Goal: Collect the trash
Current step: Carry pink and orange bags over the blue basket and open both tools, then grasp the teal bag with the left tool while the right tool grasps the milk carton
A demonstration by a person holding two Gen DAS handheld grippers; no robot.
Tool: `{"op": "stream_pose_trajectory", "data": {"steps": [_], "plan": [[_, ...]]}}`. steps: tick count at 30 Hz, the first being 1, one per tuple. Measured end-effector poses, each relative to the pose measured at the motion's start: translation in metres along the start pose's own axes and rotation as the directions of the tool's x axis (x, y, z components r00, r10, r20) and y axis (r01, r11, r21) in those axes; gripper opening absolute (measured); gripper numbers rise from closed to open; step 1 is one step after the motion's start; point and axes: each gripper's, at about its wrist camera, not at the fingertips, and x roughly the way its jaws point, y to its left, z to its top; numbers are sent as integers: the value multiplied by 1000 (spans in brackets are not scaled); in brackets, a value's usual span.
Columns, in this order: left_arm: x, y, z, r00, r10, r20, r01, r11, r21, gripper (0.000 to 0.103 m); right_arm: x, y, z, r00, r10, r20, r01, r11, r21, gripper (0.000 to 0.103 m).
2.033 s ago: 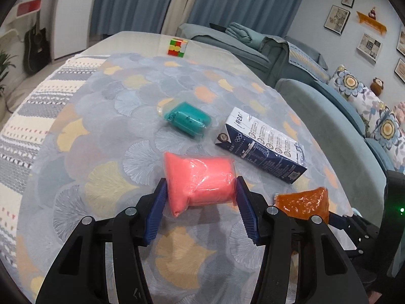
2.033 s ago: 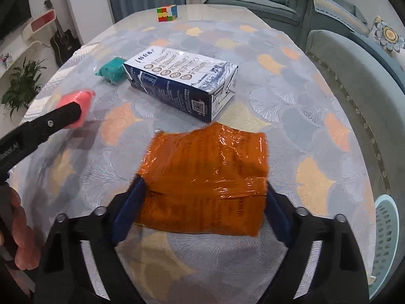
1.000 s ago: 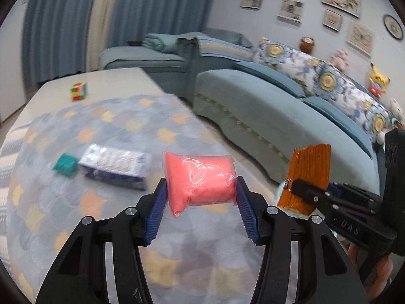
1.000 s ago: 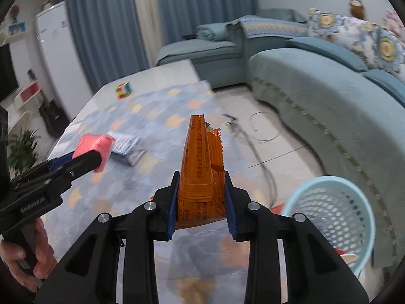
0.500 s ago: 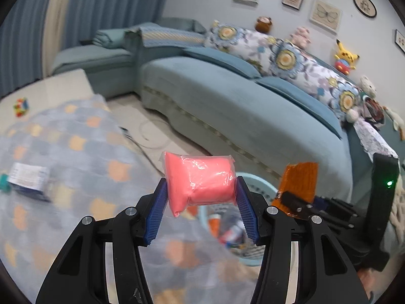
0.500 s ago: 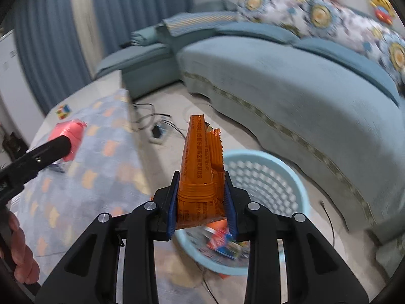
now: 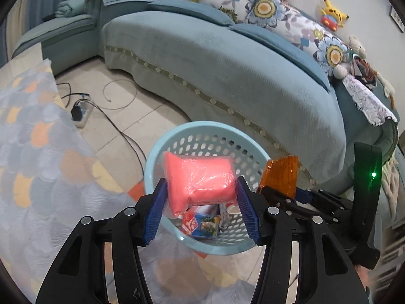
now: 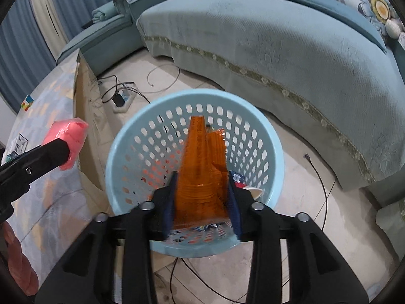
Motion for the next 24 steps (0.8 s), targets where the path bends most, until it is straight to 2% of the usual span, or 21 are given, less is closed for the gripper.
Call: {"op": "stream_pose_trajectory", "data": {"steps": [2, 5, 9, 17, 24], "plan": [[4, -2, -1, 1000, 5, 2, -5, 1000, 3, 58, 2, -5, -1, 1000, 19, 1, -19, 999, 27, 68], [4, -2, -1, 1000, 5, 16, -5, 1000, 4, 68, 2, -14, -1, 999, 34, 23, -36, 998, 54, 68], [-1, 4, -3, 1000, 4, 27, -3, 1000, -12, 69, 4, -21, -2, 999, 35, 20, -37, 996, 84, 68], [-14, 13, -1, 999, -4, 46, 6, 999, -41, 72, 0, -14, -5, 1000, 23, 21, -25, 998, 64, 68], [-43, 20, 4, 995, 6, 97, -2, 999, -43, 72, -17, 5, -4, 997, 44, 71, -45, 999, 14, 68]]}}
